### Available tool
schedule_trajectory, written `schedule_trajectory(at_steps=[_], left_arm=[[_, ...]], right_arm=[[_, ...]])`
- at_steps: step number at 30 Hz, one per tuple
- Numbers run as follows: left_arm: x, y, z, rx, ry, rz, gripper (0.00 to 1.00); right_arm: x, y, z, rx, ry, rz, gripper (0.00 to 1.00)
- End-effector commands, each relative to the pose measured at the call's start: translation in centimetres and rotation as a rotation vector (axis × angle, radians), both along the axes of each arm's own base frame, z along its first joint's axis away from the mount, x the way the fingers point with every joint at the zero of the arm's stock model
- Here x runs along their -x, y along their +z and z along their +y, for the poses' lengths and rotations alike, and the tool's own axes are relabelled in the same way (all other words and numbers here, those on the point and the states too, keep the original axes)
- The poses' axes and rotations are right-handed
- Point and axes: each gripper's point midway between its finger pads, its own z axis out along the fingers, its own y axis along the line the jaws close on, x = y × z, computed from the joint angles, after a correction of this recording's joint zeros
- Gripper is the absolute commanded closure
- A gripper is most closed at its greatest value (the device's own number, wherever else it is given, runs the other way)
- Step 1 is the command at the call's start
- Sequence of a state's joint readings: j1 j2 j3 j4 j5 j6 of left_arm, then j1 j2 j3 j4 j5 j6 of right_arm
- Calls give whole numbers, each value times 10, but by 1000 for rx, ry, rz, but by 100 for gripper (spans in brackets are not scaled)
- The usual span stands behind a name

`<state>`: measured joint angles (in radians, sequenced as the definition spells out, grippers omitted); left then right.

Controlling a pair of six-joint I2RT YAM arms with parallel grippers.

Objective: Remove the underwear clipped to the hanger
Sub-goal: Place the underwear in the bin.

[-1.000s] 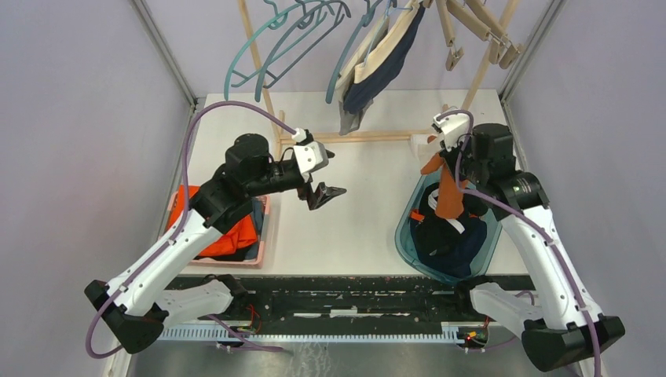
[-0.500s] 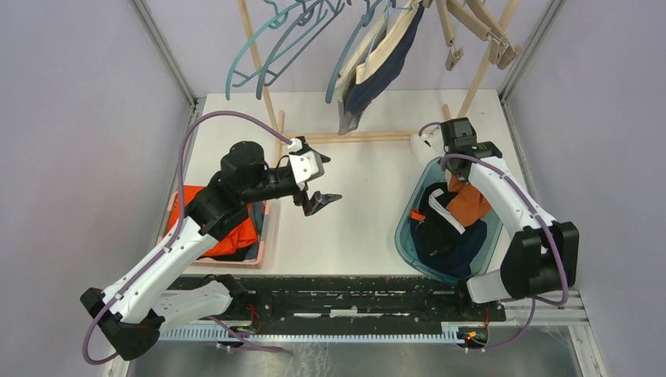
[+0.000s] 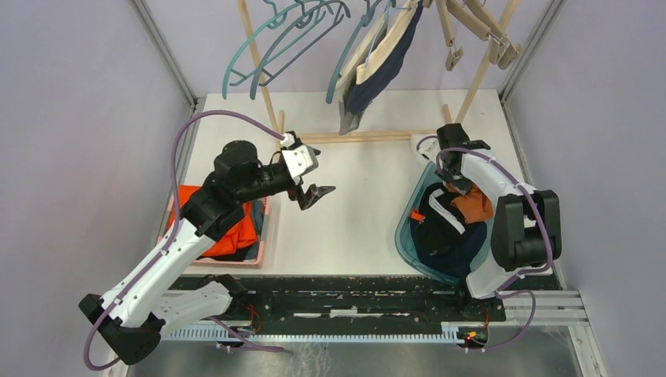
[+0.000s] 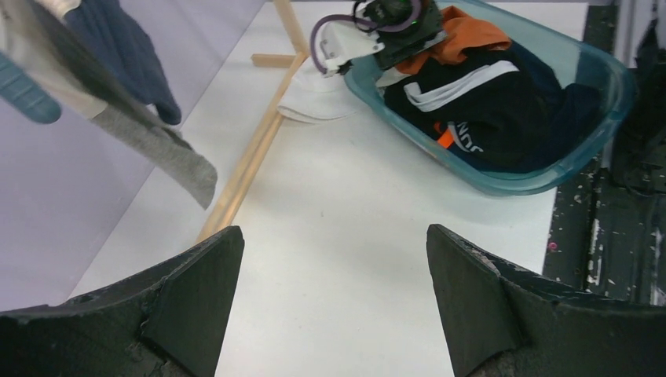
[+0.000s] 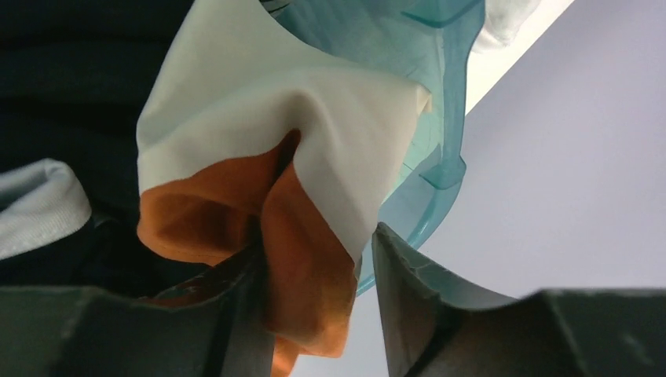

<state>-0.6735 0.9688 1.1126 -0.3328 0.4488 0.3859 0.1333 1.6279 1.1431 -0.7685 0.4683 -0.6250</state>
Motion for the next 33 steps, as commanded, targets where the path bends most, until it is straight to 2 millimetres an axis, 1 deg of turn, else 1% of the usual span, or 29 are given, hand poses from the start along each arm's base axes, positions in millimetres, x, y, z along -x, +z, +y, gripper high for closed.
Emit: schedule_trajectory(at_steps=[1, 3, 4, 5, 6, 7, 11, 16, 19, 23, 24, 27, 32, 33], left_arm=[[-22, 34, 15, 92, 155, -36, 7], [-31, 40, 21, 109, 213, -33, 7], [-35, 42, 23, 114, 236, -29, 7], [-38, 45, 25, 119, 255, -28, 7], [-40, 47, 27, 123, 273, -28, 7], [-43, 48, 29, 126, 290, -29, 7], [-50, 56, 33, 137, 336, -33, 7], [-56, 70, 31, 148, 343, -47, 8], [-60, 85, 29, 171, 346, -73, 8], [-76, 104, 26, 217, 390, -85, 11], [-80, 113, 25, 235, 403, -88, 12], [-96, 128, 19, 265, 435, -74, 14], [-119, 155, 10, 320, 479, -71, 20], [-125, 155, 4, 324, 479, -62, 21]], right_arm=[[0, 24, 7, -59, 16, -52, 41], [1, 38, 15, -112, 27, -89, 34], [1, 45, 19, -143, 34, -111, 28], [1, 54, 24, -177, 40, -137, 20], [2, 62, 30, -213, 50, -155, 6], [5, 69, 37, -255, 62, -169, 1], [19, 94, 66, -426, 108, -182, 0], [35, 122, 101, -635, 138, -210, 0], [45, 137, 126, -775, 158, -216, 0], [56, 149, 155, -954, 178, -210, 0], [58, 150, 161, -989, 183, -212, 0], [63, 147, 170, -1050, 203, -217, 0], [66, 129, 165, -1020, 209, -222, 0], [67, 126, 165, -1018, 207, -213, 0]])
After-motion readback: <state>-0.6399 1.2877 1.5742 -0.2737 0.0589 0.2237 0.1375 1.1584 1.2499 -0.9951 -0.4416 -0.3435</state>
